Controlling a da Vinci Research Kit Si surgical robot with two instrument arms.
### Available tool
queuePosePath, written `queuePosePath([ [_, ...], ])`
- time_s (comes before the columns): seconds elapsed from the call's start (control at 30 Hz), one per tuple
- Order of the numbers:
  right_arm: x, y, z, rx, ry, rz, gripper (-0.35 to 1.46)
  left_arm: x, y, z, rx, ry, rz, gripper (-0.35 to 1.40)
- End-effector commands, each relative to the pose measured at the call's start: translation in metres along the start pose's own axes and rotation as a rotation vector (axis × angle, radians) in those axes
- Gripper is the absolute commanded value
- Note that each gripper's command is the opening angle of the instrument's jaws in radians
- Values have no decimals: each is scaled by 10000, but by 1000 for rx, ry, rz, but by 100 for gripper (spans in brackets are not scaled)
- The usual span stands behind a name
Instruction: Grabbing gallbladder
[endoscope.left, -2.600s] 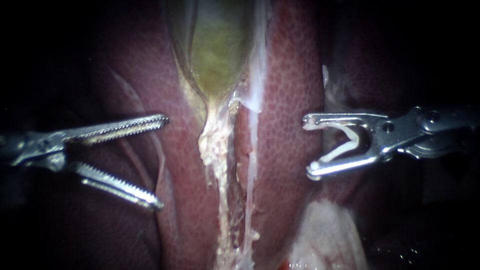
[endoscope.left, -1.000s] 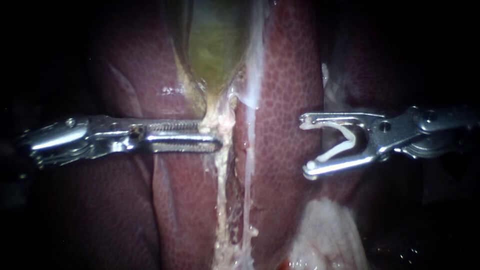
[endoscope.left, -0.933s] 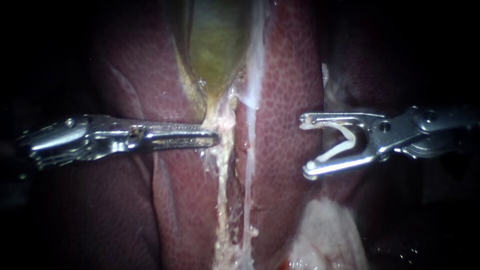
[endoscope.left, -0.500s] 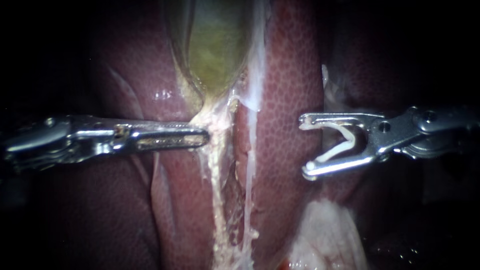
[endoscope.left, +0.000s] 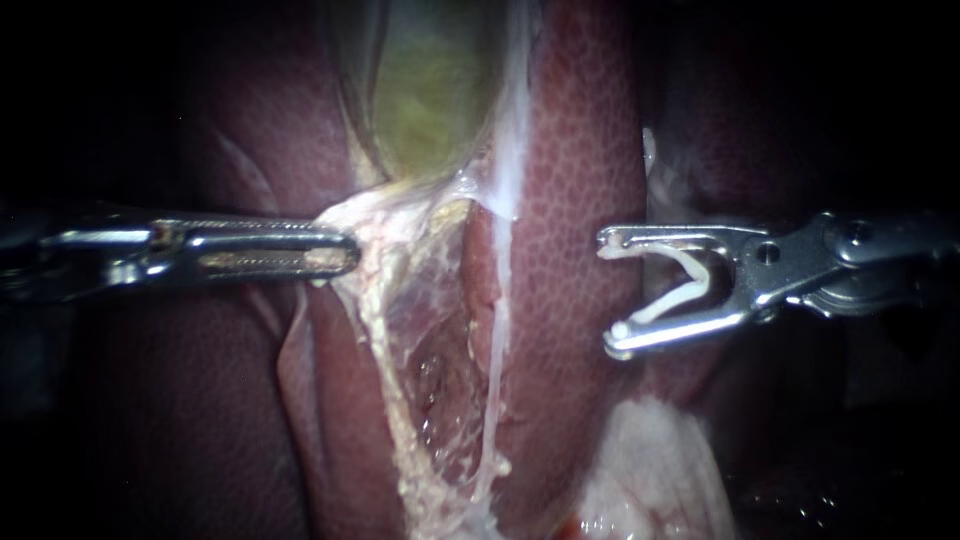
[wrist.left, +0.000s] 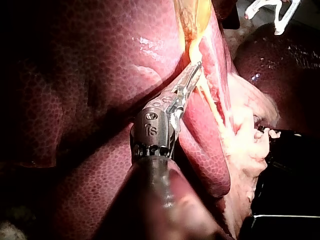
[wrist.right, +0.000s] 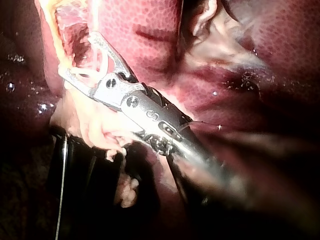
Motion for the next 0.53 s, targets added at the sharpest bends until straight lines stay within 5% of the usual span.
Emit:
queuePosePath([
  [0.03, 0, 0, 0, 0, 0, 0, 60, 0, -2, 0, -3, -1, 1, -35],
  [0.53, 0, 0, 0, 0, 0, 0, 60, 4, -1, 1, -12, -6, 0, -35],
])
